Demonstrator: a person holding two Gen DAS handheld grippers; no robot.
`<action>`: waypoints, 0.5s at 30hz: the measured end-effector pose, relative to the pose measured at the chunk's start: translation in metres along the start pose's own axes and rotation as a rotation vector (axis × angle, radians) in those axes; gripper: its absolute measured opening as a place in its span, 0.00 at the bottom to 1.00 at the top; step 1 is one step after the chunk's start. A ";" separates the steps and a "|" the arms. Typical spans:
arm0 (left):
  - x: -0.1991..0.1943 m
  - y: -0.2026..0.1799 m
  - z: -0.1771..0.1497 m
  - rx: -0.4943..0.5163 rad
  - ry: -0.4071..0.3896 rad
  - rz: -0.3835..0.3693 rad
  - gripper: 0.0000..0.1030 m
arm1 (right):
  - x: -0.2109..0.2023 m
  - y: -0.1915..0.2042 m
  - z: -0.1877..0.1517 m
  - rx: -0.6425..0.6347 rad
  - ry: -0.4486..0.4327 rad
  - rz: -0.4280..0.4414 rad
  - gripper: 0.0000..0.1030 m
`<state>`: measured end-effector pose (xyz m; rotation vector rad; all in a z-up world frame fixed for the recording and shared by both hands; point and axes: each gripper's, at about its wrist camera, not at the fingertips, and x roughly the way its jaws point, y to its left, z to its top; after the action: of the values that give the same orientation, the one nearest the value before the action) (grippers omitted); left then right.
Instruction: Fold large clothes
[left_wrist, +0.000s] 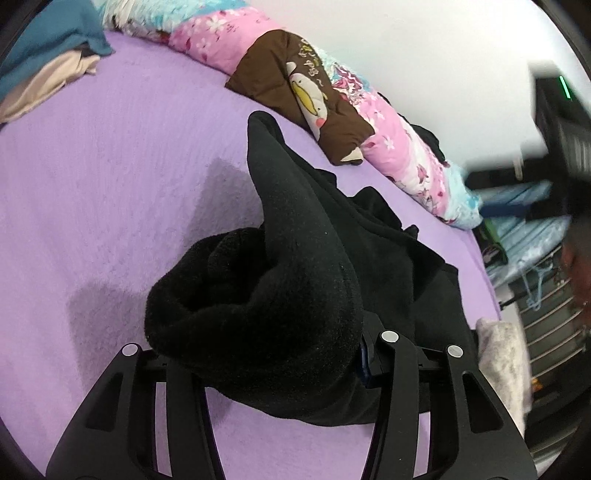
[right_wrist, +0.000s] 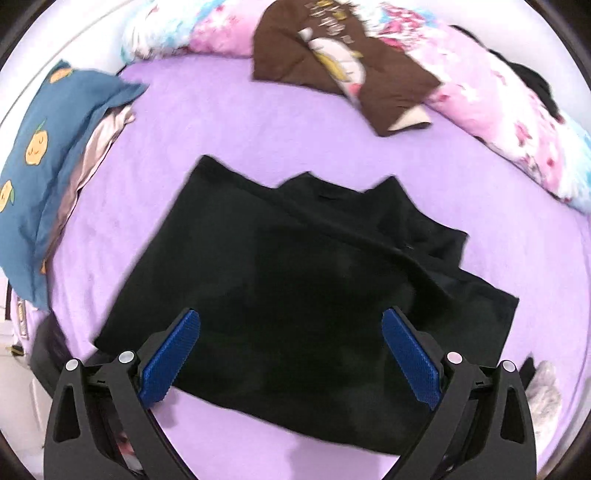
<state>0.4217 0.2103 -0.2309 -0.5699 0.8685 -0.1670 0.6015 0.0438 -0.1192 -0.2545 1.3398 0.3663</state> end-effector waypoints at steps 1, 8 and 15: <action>0.000 -0.001 -0.001 -0.003 -0.002 -0.003 0.45 | -0.001 0.011 0.010 0.005 0.032 0.001 0.94; -0.003 -0.013 -0.004 0.041 -0.010 0.029 0.45 | 0.011 0.061 0.054 0.016 0.174 -0.010 0.94; -0.003 -0.022 -0.006 0.083 -0.017 0.059 0.45 | 0.051 0.085 0.076 0.050 0.354 -0.092 0.94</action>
<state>0.4175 0.1903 -0.2198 -0.4666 0.8569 -0.1436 0.6451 0.1562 -0.1501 -0.3492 1.6762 0.2155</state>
